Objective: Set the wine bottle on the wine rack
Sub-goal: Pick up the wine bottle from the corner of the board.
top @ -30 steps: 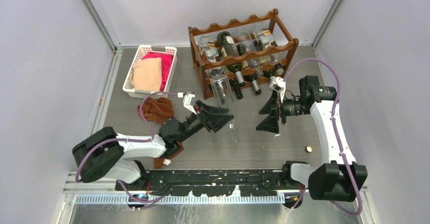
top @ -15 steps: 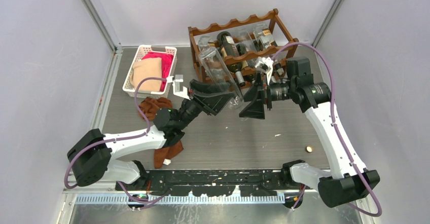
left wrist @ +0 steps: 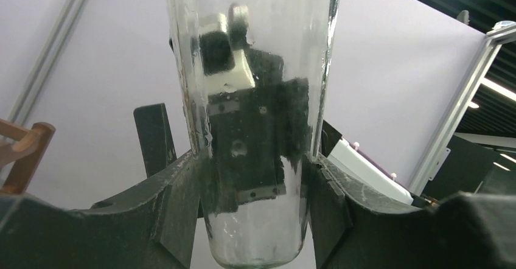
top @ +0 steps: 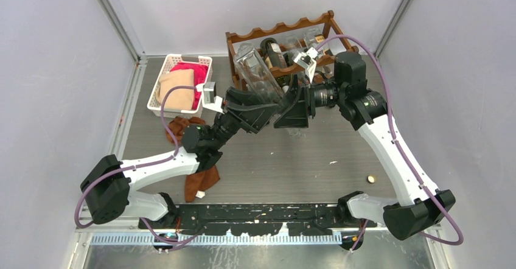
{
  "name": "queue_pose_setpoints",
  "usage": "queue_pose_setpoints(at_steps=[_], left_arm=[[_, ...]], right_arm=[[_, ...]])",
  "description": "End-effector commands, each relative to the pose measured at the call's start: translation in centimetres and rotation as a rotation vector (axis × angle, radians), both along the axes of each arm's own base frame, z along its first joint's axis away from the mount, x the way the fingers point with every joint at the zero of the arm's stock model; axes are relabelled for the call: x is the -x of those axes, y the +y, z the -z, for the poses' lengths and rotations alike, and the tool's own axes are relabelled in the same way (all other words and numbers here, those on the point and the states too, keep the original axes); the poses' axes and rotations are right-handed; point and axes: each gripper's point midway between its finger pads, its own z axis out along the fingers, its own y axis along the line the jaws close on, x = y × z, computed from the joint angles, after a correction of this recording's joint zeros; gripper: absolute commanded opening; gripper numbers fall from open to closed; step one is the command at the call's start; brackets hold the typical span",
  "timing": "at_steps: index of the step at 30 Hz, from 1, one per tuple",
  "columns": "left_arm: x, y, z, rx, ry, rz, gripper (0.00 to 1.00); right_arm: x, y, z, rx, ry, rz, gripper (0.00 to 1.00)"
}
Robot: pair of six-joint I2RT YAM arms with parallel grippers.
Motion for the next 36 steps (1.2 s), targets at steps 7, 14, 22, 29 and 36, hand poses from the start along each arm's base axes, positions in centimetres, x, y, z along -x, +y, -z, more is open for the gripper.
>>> queue_pose_setpoints(at_steps=[7,14,22,29,36], left_arm=[[2.4,3.4,-5.9,0.174,-0.122,0.030,0.00],[2.0,3.6,-5.9,0.181,-0.106,0.017,0.00],[0.0,4.8,-3.7,0.199,0.012,-0.067,0.63],[-0.9,6.4,-2.3,0.191,0.039,-0.135,0.89],[-2.8,6.9,-1.4,0.154,0.092,-0.178,0.88]], right_arm=[[1.6,0.6,-4.1,-0.076,-0.016,-0.072,0.83],[1.4,0.7,-4.0,-0.076,-0.024,-0.064,0.31],[1.3,0.7,-3.8,-0.077,-0.040,-0.068,0.01],[0.9,0.8,-2.6,-0.063,-0.031,-0.065,0.01],[0.5,0.7,-0.9,-0.025,-0.046,-0.049,0.01]])
